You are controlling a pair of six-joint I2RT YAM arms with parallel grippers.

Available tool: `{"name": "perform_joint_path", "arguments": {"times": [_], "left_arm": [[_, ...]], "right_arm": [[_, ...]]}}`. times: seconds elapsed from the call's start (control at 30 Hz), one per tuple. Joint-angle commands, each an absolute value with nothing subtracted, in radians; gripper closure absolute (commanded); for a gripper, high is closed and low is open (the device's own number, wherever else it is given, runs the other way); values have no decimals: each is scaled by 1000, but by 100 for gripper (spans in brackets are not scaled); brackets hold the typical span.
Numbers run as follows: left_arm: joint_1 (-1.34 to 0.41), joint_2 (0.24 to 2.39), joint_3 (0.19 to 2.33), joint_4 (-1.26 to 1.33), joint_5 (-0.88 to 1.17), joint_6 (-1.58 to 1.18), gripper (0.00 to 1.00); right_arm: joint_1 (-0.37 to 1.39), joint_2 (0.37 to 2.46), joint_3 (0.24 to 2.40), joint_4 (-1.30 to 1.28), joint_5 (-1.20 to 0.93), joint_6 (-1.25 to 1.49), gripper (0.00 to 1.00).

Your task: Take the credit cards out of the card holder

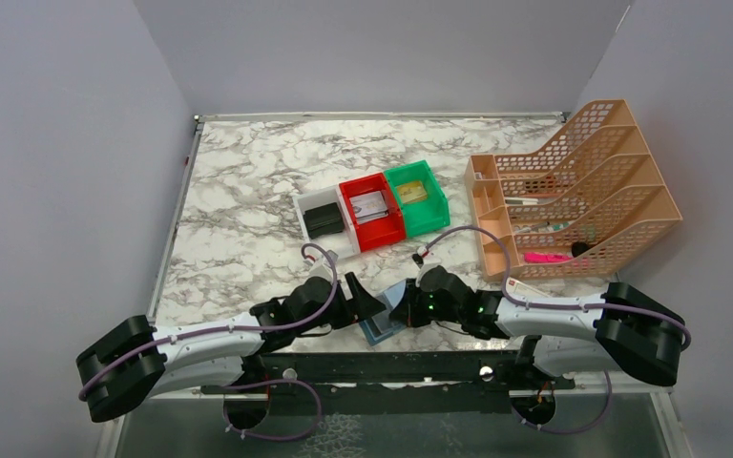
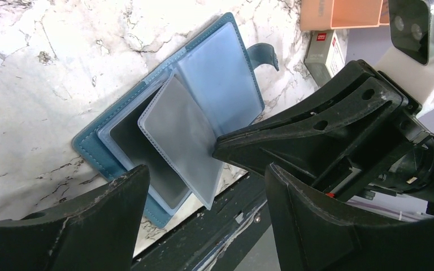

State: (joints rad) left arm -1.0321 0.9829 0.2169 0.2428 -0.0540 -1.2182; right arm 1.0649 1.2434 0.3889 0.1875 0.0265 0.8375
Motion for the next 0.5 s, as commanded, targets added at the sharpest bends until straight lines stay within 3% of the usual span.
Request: {"name": "perform_joint_path", "arguments": {"times": [0.0,0.23,0.47], "left_arm": [[-1042,986,216,282,-85,-1244,23],[-1046,1031,213,335,-64,-1247,24],[-1052,1132,253,472,-5,-1198,37]], "right_arm": [[1060,1238,376,230,3,844,99],[1060,1236,376,237,0,845,99],[1060,1231,368,239,-5,848,99]]}}
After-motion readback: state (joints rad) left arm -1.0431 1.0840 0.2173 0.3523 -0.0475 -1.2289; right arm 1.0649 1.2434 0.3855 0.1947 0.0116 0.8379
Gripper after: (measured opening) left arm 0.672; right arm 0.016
